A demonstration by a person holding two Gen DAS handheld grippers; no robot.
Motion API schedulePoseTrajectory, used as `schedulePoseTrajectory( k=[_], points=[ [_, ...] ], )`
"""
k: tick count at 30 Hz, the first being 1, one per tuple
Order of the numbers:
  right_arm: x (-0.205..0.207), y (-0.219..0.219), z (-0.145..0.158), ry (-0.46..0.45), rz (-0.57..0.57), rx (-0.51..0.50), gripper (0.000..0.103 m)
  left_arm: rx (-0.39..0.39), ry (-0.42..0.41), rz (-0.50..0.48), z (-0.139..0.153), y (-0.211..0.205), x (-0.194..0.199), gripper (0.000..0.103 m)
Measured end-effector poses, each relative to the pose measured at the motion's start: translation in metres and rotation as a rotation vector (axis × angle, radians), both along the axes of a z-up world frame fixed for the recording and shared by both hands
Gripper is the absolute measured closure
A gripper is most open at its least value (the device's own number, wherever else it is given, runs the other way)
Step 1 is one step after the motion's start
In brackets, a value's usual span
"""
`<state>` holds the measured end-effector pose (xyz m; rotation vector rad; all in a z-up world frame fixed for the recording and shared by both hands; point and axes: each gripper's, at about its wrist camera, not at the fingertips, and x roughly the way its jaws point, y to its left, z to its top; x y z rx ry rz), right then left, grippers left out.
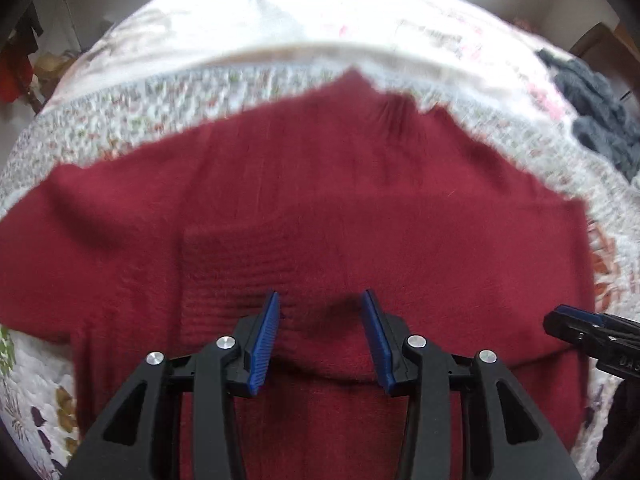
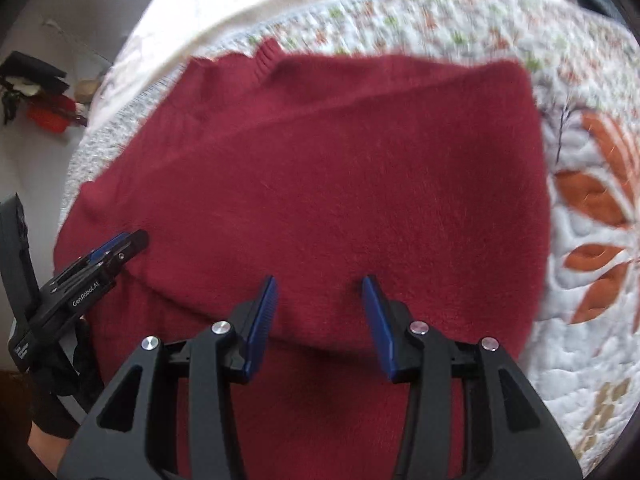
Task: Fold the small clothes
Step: 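Open the right tool and release the folded sleeve, then grasp the other sleeve cuff with the left tool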
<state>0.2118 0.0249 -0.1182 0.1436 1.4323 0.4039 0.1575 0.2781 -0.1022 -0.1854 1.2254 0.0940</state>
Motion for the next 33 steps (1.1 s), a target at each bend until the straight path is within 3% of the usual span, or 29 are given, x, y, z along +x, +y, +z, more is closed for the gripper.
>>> schedulePoseTrajectory(
  k=[6,9,12,15,18,27,30,33],
  points=[
    [0.006,0.001,-0.018,0.014,-0.015,-0.004,0.059,-0.014,-0.012,-0.008,-0.015,0.002,-0.003,0.055],
    [0.009,0.004,-0.014,0.016,-0.009,-0.035,0.059,-0.031,-0.008,-0.005,-0.015,0.005,-0.003,0.054],
    [0.006,0.011,0.008,-0.021,-0.015,-0.037,0.057,-0.111,-0.013,0.030,0.000,0.021,-0.009,0.055],
    [-0.004,0.020,0.032,-0.068,0.008,-0.003,0.054,-0.142,-0.052,0.113,0.021,0.054,-0.028,0.053],
    [-0.015,0.040,0.044,-0.083,0.047,0.022,0.053,-0.097,-0.079,0.212,0.037,0.100,-0.058,0.048],
    [-0.043,0.114,0.033,-0.067,0.144,0.049,0.052,-0.049,-0.074,0.634,0.033,0.280,-0.157,0.048],
    [-0.050,0.130,0.029,-0.055,0.165,0.057,0.052,-0.107,-0.103,0.759,0.025,0.333,-0.182,0.048],
    [-0.054,0.144,0.024,-0.049,0.172,0.049,0.052,-0.226,-0.147,0.859,0.011,0.375,-0.200,0.048]
  ],
)
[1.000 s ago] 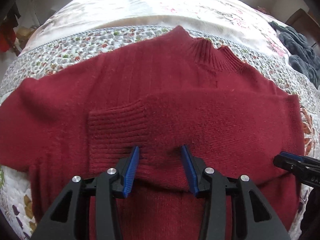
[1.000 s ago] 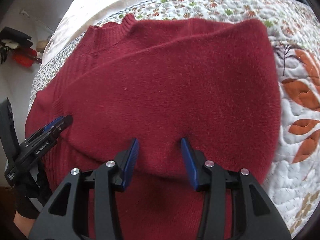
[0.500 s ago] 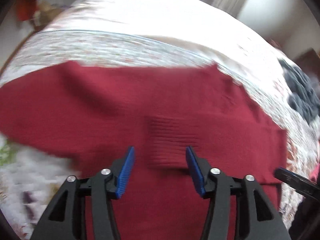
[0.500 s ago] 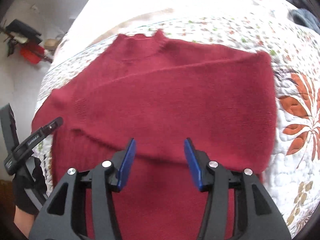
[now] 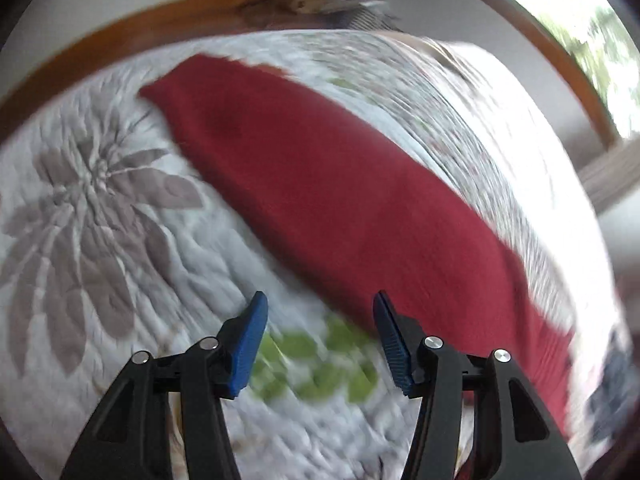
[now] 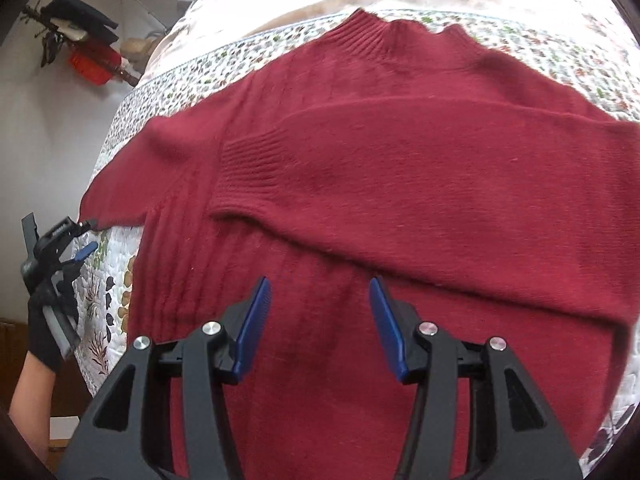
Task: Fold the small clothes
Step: 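Grasp the other sleeve cuff with the left tool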
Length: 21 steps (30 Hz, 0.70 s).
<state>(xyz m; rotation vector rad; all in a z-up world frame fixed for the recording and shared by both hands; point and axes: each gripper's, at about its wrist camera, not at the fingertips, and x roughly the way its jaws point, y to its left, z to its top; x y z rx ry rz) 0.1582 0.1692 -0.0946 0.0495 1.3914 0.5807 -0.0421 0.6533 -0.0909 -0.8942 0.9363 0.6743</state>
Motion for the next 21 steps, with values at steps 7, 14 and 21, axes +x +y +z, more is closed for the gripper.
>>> schedulePoseTrajectory(
  k=[7,14,21],
  points=[
    [-0.006,0.009,-0.003,-0.003,-0.014,-0.023,0.052,-0.073,-0.131,0.093,-0.020,0.044,-0.006,0.048],
    [-0.011,0.006,-0.008,0.005,-0.042,-0.041,0.052,-0.088,-0.155,0.146,-0.020,0.066,0.000,0.078],
    [-0.015,-0.001,-0.007,0.009,-0.059,-0.046,0.052,-0.036,-0.172,0.126,-0.002,0.062,0.002,0.096]
  ],
)
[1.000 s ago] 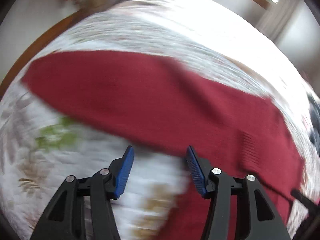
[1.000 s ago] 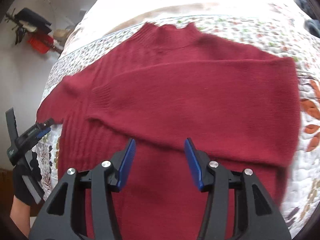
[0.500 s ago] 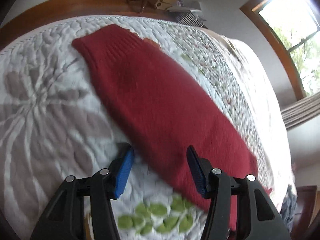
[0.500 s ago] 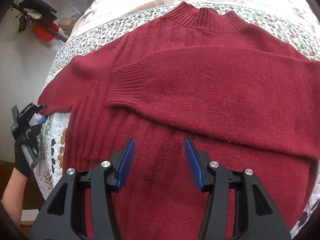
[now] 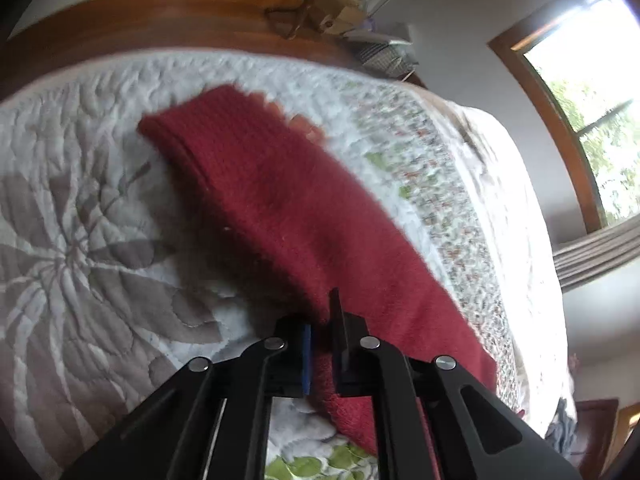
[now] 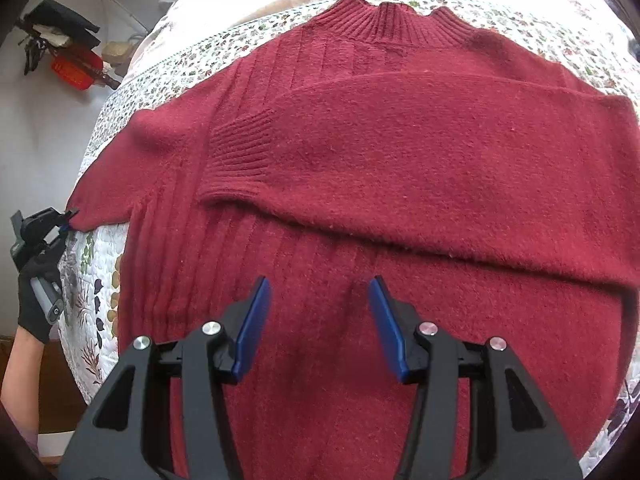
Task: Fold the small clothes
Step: 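Grasp the other sleeve cuff with the left tool, then fold the gripped sleeve across the sweater body with the left tool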
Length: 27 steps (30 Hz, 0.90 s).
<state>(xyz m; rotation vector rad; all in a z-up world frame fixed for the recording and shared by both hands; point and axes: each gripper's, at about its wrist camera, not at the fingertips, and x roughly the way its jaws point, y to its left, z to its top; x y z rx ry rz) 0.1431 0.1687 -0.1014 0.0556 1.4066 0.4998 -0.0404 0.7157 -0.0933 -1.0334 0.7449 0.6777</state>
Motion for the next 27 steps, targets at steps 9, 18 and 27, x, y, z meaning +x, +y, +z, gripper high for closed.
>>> schedulePoseTrajectory(
  k=[9,18,27],
  points=[
    [0.002,-0.027,0.008,-0.016,-0.029,-0.005,0.051,0.108,-0.100,-0.187,0.057,-0.063,0.032,0.097],
    [0.002,-0.060,0.011,-0.027,-0.066,-0.011,0.051,0.075,-0.169,-0.423,0.072,-0.162,0.089,0.097],
    [0.001,-0.085,0.008,-0.021,-0.106,-0.004,0.051,0.066,-0.207,-0.617,0.070,-0.263,0.124,0.097]
  ],
)
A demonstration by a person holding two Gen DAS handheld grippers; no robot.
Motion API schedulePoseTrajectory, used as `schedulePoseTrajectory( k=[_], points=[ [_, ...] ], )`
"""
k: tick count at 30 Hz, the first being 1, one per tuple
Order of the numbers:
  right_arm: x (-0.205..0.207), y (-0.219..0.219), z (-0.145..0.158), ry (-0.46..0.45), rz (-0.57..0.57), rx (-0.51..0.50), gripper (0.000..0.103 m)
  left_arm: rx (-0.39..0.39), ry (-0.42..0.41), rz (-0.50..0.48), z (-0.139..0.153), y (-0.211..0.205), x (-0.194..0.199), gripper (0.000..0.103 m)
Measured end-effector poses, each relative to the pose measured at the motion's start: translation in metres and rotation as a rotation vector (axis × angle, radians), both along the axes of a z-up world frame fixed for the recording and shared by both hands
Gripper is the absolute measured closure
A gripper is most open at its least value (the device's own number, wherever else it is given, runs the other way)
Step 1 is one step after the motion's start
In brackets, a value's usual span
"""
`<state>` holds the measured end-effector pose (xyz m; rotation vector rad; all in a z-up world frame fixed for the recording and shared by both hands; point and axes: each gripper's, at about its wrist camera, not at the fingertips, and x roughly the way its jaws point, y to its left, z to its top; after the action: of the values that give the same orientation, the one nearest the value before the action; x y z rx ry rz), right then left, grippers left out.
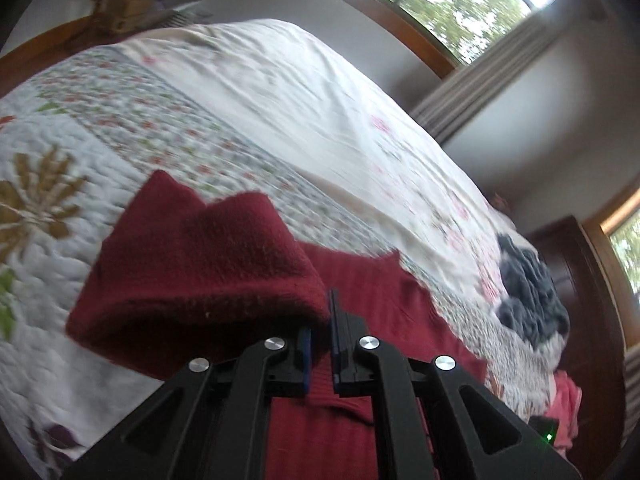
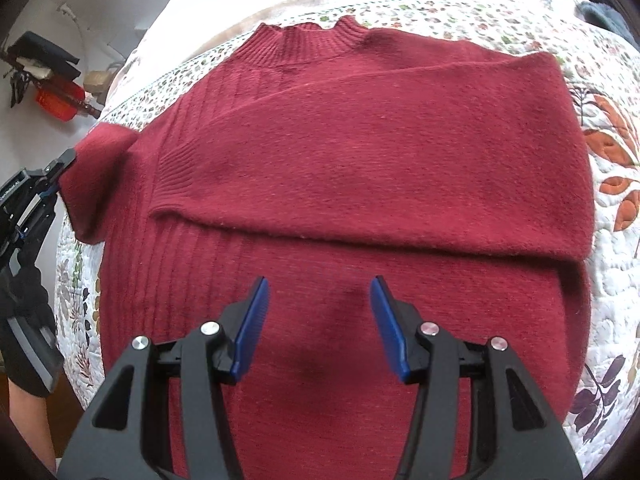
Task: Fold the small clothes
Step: 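Fold the gripped sleeve across the sweater body with the left tool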
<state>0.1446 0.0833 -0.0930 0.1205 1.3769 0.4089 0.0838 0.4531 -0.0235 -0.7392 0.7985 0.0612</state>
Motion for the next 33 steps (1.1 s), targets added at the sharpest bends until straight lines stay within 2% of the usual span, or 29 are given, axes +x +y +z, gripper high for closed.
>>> schedulePoseTrajectory(
  k=[5,8,17,21,23,26,29,31,33],
  points=[
    [0.002,-0.008,-0.001,0.002,-0.012,0.004,0.051,-0.015,0.011,-0.079,-0.011,-0.046,0.014,0.096],
    [0.002,-0.009,-0.002,0.001,-0.012,0.005,0.051,-0.019,0.046,-0.114,-0.027,-0.067,0.017,0.096],
    [0.009,-0.014,-0.008,0.018,-0.021,-0.003,0.051,-0.036,0.182,-0.173,-0.083,-0.080,0.012,0.093],
    [0.012,-0.011,-0.007,0.025,-0.020,-0.001,0.051,-0.036,0.183,-0.227,-0.077,-0.080,0.008,0.091],
    [0.017,-0.007,-0.003,0.027,-0.015,0.016,0.051,-0.049,0.182,-0.267,-0.065,-0.074,-0.001,0.083],
    [0.027,0.006,0.002,0.033,-0.001,0.060,0.048,-0.006,0.154,-0.281,-0.037,-0.055,-0.020,0.073],
    [0.038,0.032,0.008,0.032,0.031,0.114,0.047,0.104,0.115,-0.230,-0.014,-0.020,-0.032,0.066],
    [0.047,0.056,0.010,0.042,0.060,0.148,0.047,0.193,0.126,-0.195,-0.012,0.003,-0.027,0.066],
    [0.055,0.079,0.009,0.059,0.087,0.190,0.047,0.215,0.147,-0.176,-0.020,0.018,-0.019,0.066]
  ],
)
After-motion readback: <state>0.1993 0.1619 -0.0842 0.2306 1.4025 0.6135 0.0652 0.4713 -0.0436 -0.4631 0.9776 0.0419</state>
